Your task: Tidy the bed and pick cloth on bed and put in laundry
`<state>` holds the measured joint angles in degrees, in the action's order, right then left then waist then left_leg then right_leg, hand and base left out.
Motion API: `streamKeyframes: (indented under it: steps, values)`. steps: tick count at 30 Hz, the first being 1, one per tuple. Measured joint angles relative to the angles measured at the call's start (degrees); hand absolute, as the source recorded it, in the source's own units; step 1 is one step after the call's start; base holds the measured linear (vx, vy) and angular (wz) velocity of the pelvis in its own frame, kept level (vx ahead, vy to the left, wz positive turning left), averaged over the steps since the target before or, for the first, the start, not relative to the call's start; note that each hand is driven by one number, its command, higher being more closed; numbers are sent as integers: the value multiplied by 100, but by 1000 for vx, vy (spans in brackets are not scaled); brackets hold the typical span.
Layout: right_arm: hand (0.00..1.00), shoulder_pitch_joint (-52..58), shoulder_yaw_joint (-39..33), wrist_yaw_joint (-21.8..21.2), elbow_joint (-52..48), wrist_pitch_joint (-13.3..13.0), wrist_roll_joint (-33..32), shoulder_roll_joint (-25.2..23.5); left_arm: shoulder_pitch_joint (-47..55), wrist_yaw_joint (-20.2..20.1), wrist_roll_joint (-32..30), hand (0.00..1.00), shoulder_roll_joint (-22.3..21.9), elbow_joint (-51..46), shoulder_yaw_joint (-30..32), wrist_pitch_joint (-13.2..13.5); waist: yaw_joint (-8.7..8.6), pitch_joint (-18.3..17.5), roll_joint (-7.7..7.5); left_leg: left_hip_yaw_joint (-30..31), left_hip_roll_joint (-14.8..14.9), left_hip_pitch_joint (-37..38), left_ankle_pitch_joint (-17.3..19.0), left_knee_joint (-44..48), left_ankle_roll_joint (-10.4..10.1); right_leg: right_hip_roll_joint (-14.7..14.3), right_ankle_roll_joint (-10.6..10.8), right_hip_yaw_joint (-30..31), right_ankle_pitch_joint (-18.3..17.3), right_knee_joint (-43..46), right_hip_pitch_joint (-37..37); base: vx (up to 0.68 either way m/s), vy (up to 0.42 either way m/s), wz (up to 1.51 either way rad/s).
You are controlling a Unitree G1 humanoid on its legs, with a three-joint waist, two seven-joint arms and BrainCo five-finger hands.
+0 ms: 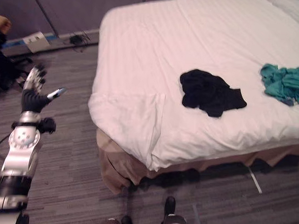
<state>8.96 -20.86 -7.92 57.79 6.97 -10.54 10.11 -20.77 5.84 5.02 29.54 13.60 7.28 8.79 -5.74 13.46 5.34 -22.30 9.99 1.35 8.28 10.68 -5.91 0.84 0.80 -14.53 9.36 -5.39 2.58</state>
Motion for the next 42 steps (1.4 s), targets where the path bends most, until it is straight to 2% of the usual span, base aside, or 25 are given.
streamKeyframes:
  steps: [3, 5, 8, 9, 10, 15, 18, 21, 23, 25, 26, 27, 28, 32, 34, 35, 37, 38, 40, 42]
  values:
    - [0, -178, 70, -24, -86, -126, -134, -14, -827, -85, -15, 0, 128, 691, -468, -175, -38, 318, -116, -158, 0, -191, -8, 57, 13, -9, -47, 168, 81, 71, 300, -69, 34, -34]
    - [0, -442, 182, -42, -244, -254, -310, -67, -1560, -109, -139, 0, 166, 1442, -954, -285, -261, 744, -280, -271, 9, -436, -8, 150, 23, 12, -5, 303, 178, 69, 571, -72, 46, -27]
    - [0, -469, 520, -61, -480, -360, -471, -96, -2196, -207, -364, 0, 153, 2132, -1570, -453, -350, 1082, -346, -477, 20, -605, 16, 219, 56, 14, -16, 499, 289, 72, 817, -40, 72, -33]
    - [0, -503, 693, -64, -562, -396, -485, -106, -2448, -209, -435, 0, 151, 2412, -1676, -504, -451, 1220, -353, -513, 20, -692, 24, 246, 68, 24, -16, 526, 294, 136, 939, -13, 83, -12]
    - [0, -508, 782, -60, -599, -402, -520, -110, -2523, -207, -502, 100, 149, 2512, -1683, -522, -481, 1255, -353, -528, 20, -721, 24, 246, 68, 27, -16, 537, 294, 169, 991, -9, 99, -13]
    - [0, -584, 1277, 45, -777, -439, -801, -133, -3111, -178, -1357, 100, 175, 2999, -1941, -627, -451, 1329, -373, -745, 21, -851, 39, 242, 91, 34, -26, 682, 282, 354, 1282, 18, 74, -10]
    - [0, -598, 1305, 75, -935, -510, -899, -127, -3114, -179, -1543, 100, 247, 3000, -2077, -664, -446, 1335, -383, -759, 11, -834, 72, 247, 134, 59, -21, 691, 247, 422, 1282, 1, 77, 0]
    - [0, -598, 1414, 273, -1123, -765, -912, -73, -3036, -179, -1601, 100, 256, 2995, -2074, -746, -441, 1339, -389, -764, -29, -808, 98, 250, 173, 119, -14, 680, 239, 448, 1227, -3, 97, 1]
    - [0, -555, 1379, 550, -1279, -1071, -918, -39, -2466, -178, -1563, 100, 273, 2851, -1976, -826, -448, 1339, -387, -744, -29, -531, 145, 237, 193, 122, 11, 644, 216, 400, 904, 39, 100, 3]
    - [0, -435, 1078, 745, -1765, -1214, -922, -1, -1776, -176, -1406, 100, 267, 2575, -1556, -816, -448, 1329, -371, -634, -27, -381, 167, 233, 197, 130, 59, 530, 181, 332, 663, 39, 64, 21]
    - [0, -360, 870, 841, -2067, -1280, -922, 47, -1386, -167, -1305, 0, 264, 2442, -1316, -813, -433, 1321, -370, -573, -19, -306, 169, 231, 195, 130, 61, 463, 179, 279, 522, 33, 48, 29]
    - [0, -329, 735, 890, -2243, -1307, -913, 85, -1145, -163, -1224, 0, 256, 2373, -1158, -812, -426, 1315, -367, -527, -15, -259, 170, 228, 194, 130, 64, 417, 175, 266, 447, 33, 45, 37]
    - [0, -267, 416, 967, -2586, -1349, -894, 198, -563, -131, -1113, 0, 204, 2280, -802, -820, -393, 1163, -356, -432, -14, -232, 169, 216, 192, 129, 67, 316, 162, 205, 337, 43, 40, 31]
    - [0, -178, -355, 1164, -3396, -1562, -392, 643, 1175, 79, -870, 0, -319, 2541, -70, -861, -71, 556, -329, -186, -53, 94, 142, 13, 151, 118, 96, 81, 126, -24, -129, 74, 50, 31]
    - [0, -225, -396, 1172, -3739, -1641, -100, 902, 1864, 165, -788, 0, -608, 2817, 76, -942, 49, 273, -330, -133, -100, 241, 121, -127, 126, 140, 155, 24, 55, -25, -262, 49, 69, 25]
    - [0, -365, -343, 1162, -3980, -1691, 62, 1062, 2359, 217, -764, 0, -821, 3079, 254, -986, 167, 78, -348, -113, -135, 327, 113, -223, 118, 157, 155, -16, 35, -26, -322, 28, 66, 17]
    - [0, -594, -192, 1150, -4263, -1717, 241, 1183, 2835, 321, -572, 0, -1015, 3409, 468, -989, 275, -107, -389, -12, -193, 348, 76, -311, 113, 203, 176, -106, 16, -27, -352, -5, 65, 24]
    - [100, -848, 38, 1122, -4468, -1725, 381, 1322, 3104, 325, -423, 0, -1142, 3592, 600, -975, 358, -168, -416, 59, -257, 362, -6, -422, 144, 249, 179, -151, 18, -27, -355, -26, 44, 25]
    - [100, -1322, 452, 949, -4646, -1681, 472, 1493, 3344, 319, -319, 0, -1280, 3760, 699, -929, 395, -186, -445, 170, -340, 361, -79, -534, 148, 323, 200, -253, 33, -27, -370, -64, 69, 32]
    - [100, -1971, 1037, 712, -4701, -1619, 467, 1676, 3468, 304, -277, 0, -1422, 3892, 700, -820, 517, -195, -461, 226, -414, 376, -169, -643, 196, 380, 225, -292, 50, -28, -369, -79, 69, 23]
